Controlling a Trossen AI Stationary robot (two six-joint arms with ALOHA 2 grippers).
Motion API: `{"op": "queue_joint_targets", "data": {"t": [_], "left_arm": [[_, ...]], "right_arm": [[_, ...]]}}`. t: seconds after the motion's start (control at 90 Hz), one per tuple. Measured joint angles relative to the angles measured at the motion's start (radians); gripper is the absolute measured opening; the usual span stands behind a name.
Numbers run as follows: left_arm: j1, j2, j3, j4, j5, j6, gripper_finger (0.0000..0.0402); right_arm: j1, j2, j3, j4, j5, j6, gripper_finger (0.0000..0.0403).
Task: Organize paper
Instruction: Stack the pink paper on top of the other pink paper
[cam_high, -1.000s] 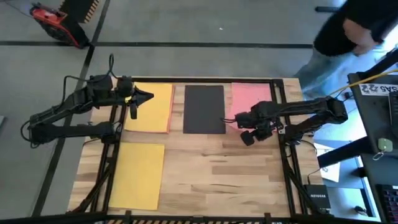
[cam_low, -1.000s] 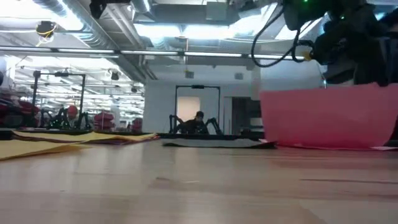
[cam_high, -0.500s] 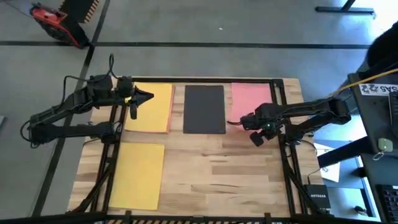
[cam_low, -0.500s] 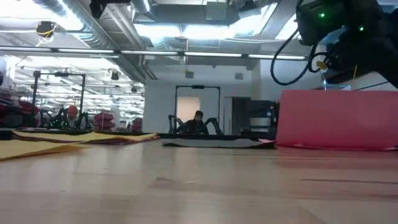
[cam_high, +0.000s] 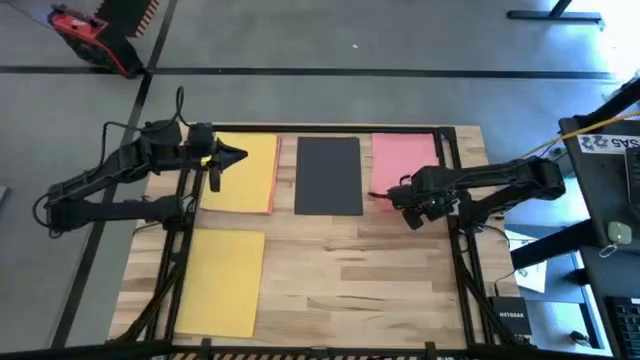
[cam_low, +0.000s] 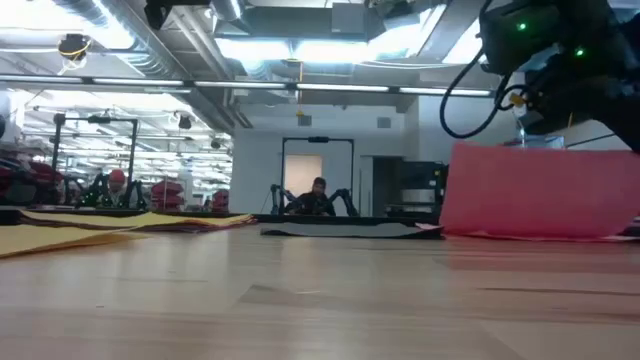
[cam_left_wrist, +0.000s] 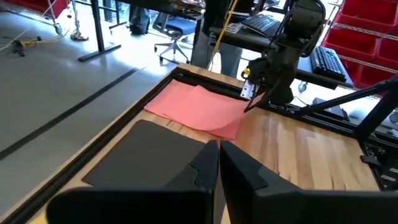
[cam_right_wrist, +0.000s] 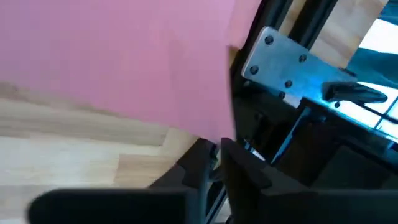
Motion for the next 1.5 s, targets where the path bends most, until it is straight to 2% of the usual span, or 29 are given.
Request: {"op": "queue_joint_targets", "data": {"t": [0.189,0.3,0.389,0.533,0.589,0.7,0.9,1.1,1.278,1.5], "left_arm": [[0.0,0.0,0.0,0.0,0.0,0.011,0.0],[0.0,0.0,0.0,0.0,0.0,0.017,0.0],[0.0,0.0,0.0,0.0,0.0,0.018,0.0],[0.0,0.0,0.0,-0.004,0.0,0.016,0.0],[0.0,0.0,0.0,-0.013,0.0,0.015,0.0],[0.0,0.002,0.0,-0.023,-0.001,0.011,0.0],[0.0,0.007,0.0,-0.022,-0.003,0.013,0.0],[0.0,0.013,0.0,-0.036,-0.003,0.012,0.0],[0.0,0.014,0.0,-0.062,-0.003,-0.002,0.0],[0.0,0.014,0.0,-0.069,-0.004,-0.006,0.0]], "right_arm": [[0.0,0.0,0.0,0.0,-0.037,-0.028,0.0142],[0.0,0.0,0.001,0.005,-0.078,-0.094,0.0161],[0.01,-0.002,0.001,0.075,-0.124,-0.176,0.0137],[0.075,-0.006,0.002,0.337,-0.153,-0.278,0.0032],[0.107,-0.001,0.002,0.44,-0.139,-0.298,0.0012],[0.154,0.045,0.003,0.584,-0.08,-0.303,0.0011],[0.169,0.166,0.002,0.604,-0.012,-0.378,0.0002],[0.142,0.244,-0.038,0.665,-0.028,-0.443,0.0],[0.1,0.254,-0.108,0.707,-0.086,-0.409,0.0],[0.082,0.254,-0.145,0.662,-0.08,-0.347,0.0]]}}
